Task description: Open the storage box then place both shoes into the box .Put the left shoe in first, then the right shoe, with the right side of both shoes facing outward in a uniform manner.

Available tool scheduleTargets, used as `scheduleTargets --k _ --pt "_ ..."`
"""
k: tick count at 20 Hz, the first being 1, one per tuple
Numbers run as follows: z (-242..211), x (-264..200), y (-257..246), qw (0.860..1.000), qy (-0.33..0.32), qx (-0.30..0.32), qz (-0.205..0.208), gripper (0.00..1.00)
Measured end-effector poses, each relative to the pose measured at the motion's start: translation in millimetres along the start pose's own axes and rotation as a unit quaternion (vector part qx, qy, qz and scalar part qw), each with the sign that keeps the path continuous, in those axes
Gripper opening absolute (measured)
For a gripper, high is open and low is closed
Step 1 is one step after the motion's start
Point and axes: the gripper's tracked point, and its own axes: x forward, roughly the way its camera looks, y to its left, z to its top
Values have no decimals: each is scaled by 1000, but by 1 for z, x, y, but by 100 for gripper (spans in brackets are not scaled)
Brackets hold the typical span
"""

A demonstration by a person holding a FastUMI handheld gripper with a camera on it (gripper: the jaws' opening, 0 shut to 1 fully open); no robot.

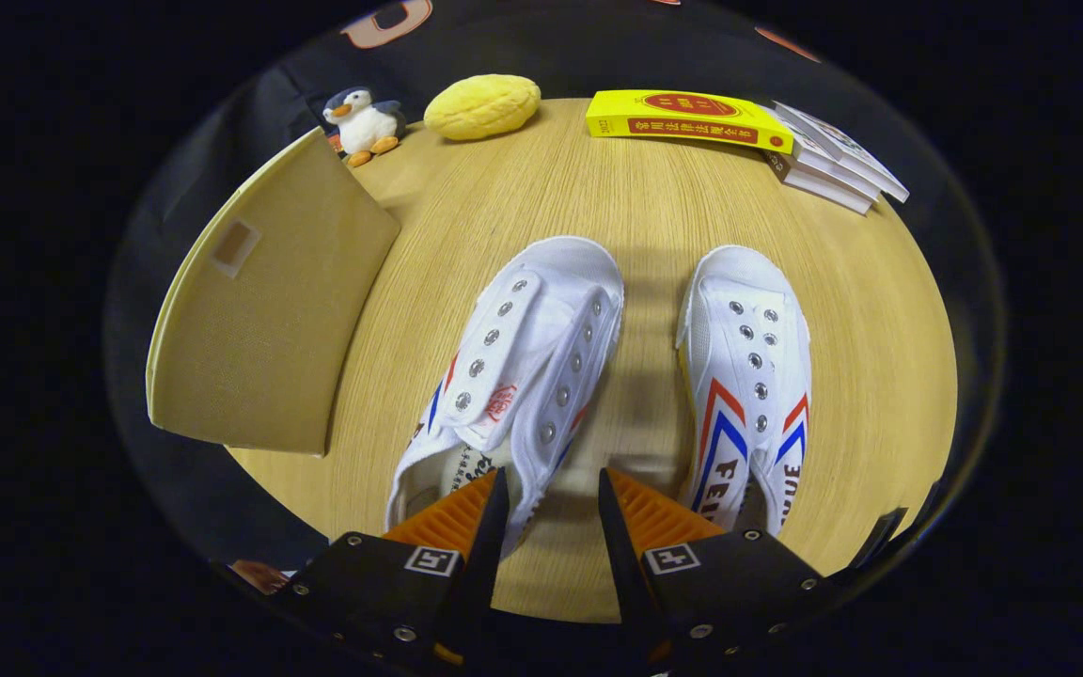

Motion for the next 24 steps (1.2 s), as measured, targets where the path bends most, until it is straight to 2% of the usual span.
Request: scheduleTargets --k 2,6,7,11,13,18,23,24 --pt "5 3 2 1000 -1 7 5 57" --pt "18 11 3 1000 -20 14 5 32" --pt "18 12 1 1000 -19 15 1 22" --pt "18 12 4 999 -20 45 5 5" --pt "22 7 3 996 -28 83 4 1" --pt "47 -17 5 987 -86 136 -7 0" --pt "70 -40 21 980 -127 150 -13 0" --pt "69 -38 18 982 -126 141 -28 1"
